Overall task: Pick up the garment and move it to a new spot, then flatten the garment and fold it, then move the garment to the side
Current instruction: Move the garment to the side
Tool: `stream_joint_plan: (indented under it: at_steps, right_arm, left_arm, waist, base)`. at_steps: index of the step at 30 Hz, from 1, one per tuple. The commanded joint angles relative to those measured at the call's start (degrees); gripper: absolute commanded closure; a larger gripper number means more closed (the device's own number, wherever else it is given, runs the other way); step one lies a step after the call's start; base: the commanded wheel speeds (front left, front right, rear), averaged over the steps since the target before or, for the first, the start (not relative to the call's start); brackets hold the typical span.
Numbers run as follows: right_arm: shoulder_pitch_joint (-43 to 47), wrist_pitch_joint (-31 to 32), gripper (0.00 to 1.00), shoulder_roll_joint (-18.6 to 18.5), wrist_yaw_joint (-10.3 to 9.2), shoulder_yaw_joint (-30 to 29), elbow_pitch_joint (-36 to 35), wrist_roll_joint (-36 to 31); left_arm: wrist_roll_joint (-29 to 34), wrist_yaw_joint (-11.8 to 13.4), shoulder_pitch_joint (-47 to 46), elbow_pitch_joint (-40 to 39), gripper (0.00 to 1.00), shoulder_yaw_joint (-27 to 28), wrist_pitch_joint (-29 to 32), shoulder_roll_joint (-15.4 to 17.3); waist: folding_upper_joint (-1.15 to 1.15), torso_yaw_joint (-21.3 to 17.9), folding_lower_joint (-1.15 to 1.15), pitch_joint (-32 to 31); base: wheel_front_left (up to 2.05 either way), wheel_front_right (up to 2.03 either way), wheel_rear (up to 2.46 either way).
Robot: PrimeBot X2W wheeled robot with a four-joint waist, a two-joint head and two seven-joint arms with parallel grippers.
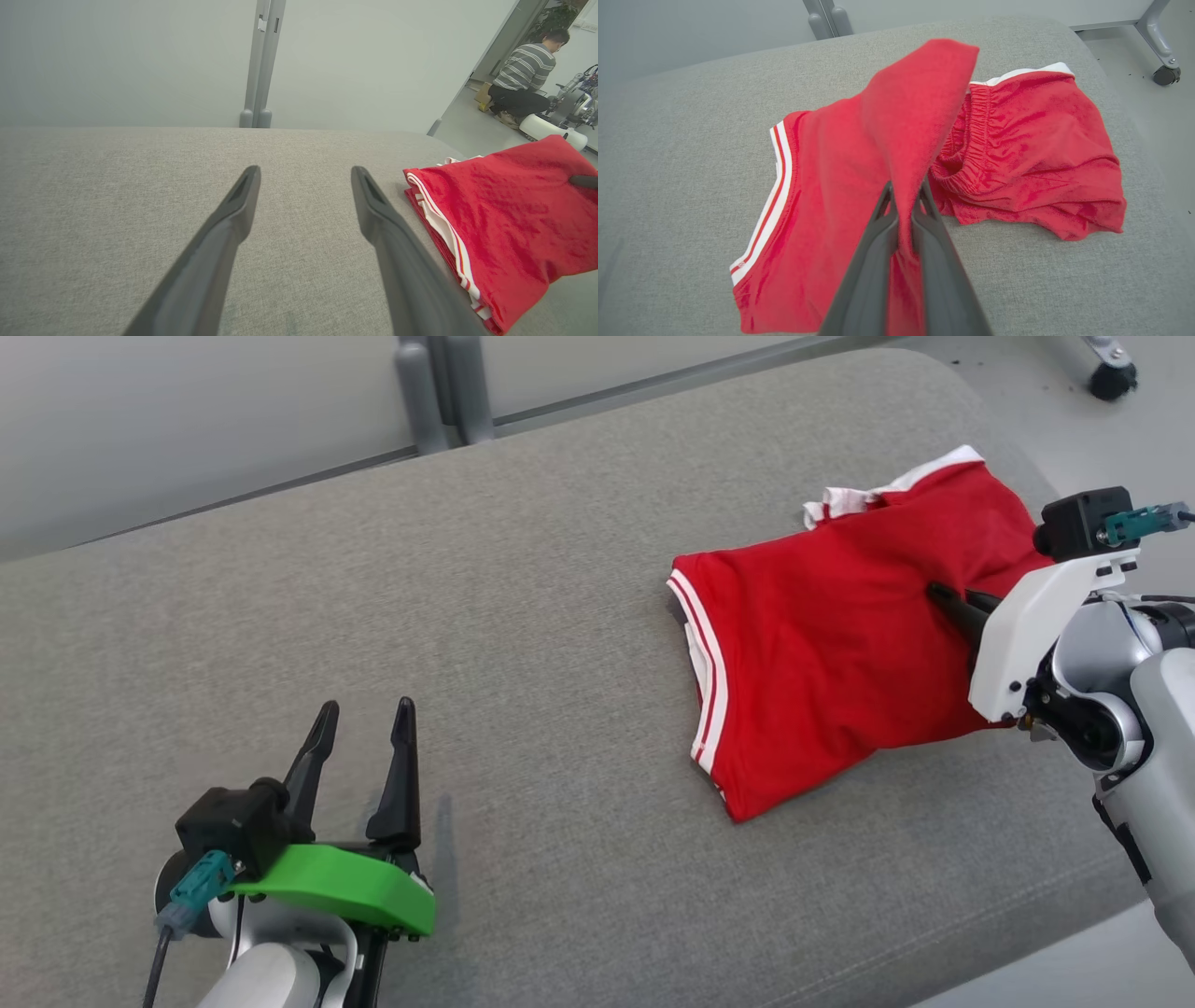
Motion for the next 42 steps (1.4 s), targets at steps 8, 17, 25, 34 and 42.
stream_joint_plan:
  at_steps: [8,17,25,34,42]
  right_arm:
    - [-1.82,-0.37,1.0,0.91,0.0,-0.84,-0.2,-1.49]
    - [-4.34,-1.02,1.0,0.29,0.0,-0.7,-0.02,-3.06]
    - [-9.05,-1.44,1.0,-0.63,0.0,-1.97,4.01,-5.93]
    - [-13.41,-2.97,1.0,-5.14,0.0,-4.96,10.92,-11.12]
    - [-13.51,-6.01,1.0,-7.34,0.0,-9.86,18.52,-14.37]
  left_arm:
    - [1.07,-0.47,-2.97,0.28,0.0,-0.74,1.02,0.63]
    - [0.3,-0.06,-1.74,0.97,0.0,-0.53,0.28,0.49]
    - [-0.08,0.09,-1.29,0.78,0.0,-0.36,0.19,0.88]
    - [0.34,0.43,-1.85,-0.11,0.0,-0.63,0.6,1.25]
    - [1.07,0.93,-3.05,-1.15,0.0,-0.73,1.43,2.2]
  waist:
    - [0.29,-6.19,0.0,3.98]
    - [0.29,-3.31,0.0,2.81]
    - [0.29,-0.85,0.0,2.99]
    - [0.29,2.59,0.0,4.67]
    - [0.29,5.42,0.0,7.84]
  base:
    - [0.0,0.0,0.0]
    - [0.0,0.0,0.0]
    - [0.0,0.0,0.0]
    - [0.0,0.0,0.0]
    - [0.0,0.0,0.0]
